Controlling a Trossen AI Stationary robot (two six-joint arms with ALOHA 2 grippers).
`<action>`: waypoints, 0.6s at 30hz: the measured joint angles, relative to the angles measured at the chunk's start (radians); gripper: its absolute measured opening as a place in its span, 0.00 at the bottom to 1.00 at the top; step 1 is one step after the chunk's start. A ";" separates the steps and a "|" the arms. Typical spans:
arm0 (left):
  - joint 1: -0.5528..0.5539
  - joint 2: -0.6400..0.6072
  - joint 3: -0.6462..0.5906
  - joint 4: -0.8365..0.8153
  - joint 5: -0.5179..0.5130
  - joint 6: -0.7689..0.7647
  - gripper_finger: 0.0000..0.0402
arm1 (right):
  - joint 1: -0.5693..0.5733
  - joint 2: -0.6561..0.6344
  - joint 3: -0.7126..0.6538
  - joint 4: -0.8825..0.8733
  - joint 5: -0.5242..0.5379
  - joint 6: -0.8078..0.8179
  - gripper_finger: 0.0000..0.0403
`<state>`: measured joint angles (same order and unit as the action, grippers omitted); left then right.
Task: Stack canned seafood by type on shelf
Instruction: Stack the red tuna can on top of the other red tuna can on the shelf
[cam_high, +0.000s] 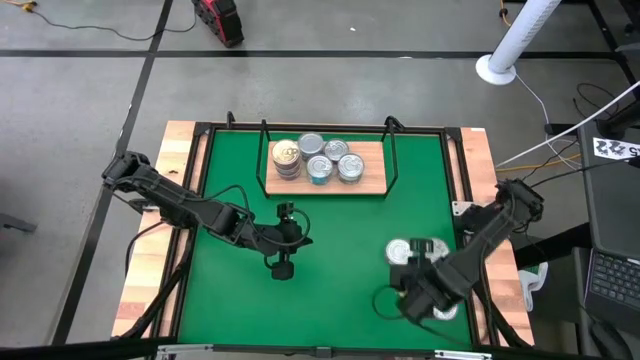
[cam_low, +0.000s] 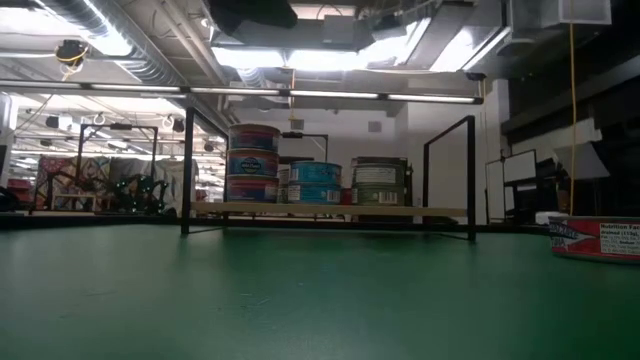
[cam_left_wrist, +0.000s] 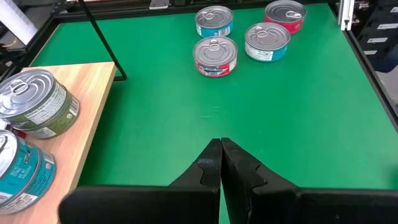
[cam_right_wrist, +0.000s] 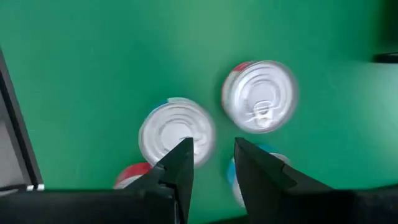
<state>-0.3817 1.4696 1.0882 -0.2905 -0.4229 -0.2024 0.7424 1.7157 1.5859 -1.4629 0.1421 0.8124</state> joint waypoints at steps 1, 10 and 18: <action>0.000 0.000 0.000 0.003 0.000 0.000 0.00 | 0.022 0.000 -0.023 0.023 0.008 0.023 0.29; -0.010 0.000 0.000 0.034 0.000 0.004 0.00 | 0.048 0.002 -0.285 0.278 0.102 0.074 0.29; -0.015 0.000 0.000 0.041 0.000 0.008 0.00 | -0.074 0.002 -0.434 0.345 0.070 0.010 0.29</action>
<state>-0.3969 1.4696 1.0878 -0.2497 -0.4229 -0.1942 0.6680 1.7172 1.1521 -1.1176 0.2121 0.8228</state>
